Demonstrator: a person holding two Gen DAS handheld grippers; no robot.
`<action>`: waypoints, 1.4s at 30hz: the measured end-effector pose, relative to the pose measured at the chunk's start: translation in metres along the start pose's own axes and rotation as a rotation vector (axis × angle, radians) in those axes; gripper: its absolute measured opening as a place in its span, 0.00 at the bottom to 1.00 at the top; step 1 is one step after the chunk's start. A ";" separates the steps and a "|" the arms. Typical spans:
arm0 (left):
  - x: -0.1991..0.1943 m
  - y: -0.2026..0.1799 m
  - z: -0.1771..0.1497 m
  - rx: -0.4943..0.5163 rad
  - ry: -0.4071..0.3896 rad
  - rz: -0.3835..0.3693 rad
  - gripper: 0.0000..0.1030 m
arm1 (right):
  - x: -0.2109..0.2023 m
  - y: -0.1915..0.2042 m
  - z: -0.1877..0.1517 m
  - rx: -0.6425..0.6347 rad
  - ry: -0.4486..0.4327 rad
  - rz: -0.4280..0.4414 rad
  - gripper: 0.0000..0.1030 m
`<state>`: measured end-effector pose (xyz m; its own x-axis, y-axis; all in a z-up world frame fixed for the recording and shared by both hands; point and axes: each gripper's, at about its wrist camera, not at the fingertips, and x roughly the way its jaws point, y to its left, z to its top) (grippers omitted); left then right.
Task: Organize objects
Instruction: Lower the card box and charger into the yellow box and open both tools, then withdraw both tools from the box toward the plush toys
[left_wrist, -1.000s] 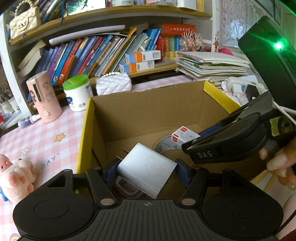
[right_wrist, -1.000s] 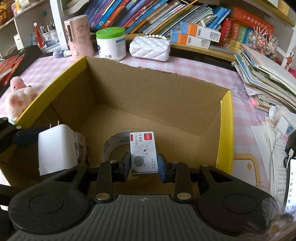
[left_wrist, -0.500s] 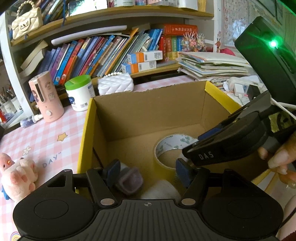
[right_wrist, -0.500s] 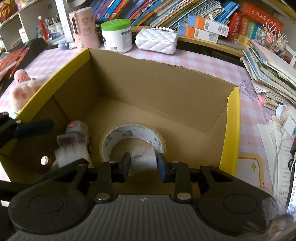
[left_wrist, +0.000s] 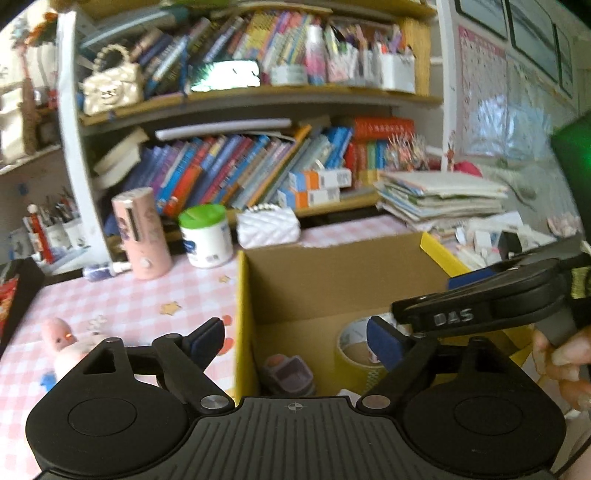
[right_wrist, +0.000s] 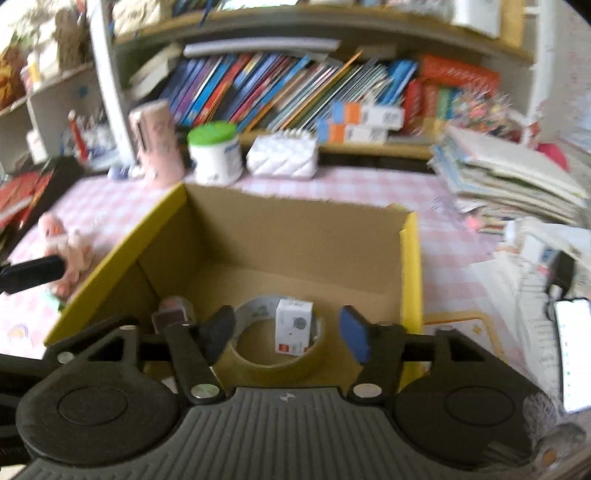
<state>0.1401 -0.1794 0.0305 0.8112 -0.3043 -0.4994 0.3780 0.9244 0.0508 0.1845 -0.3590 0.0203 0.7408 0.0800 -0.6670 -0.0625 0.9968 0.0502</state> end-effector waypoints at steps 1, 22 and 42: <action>-0.006 0.002 -0.001 -0.007 -0.010 0.006 0.87 | -0.007 0.001 -0.002 0.011 -0.020 -0.013 0.63; -0.091 0.042 -0.081 -0.081 0.075 0.050 0.90 | -0.097 0.067 -0.114 0.122 -0.021 -0.238 0.73; -0.146 0.093 -0.135 -0.101 0.195 0.131 0.90 | -0.095 0.156 -0.161 0.069 0.121 -0.102 0.76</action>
<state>-0.0032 -0.0183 -0.0088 0.7453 -0.1396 -0.6519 0.2213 0.9742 0.0443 -0.0031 -0.2113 -0.0279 0.6548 -0.0183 -0.7556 0.0575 0.9980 0.0257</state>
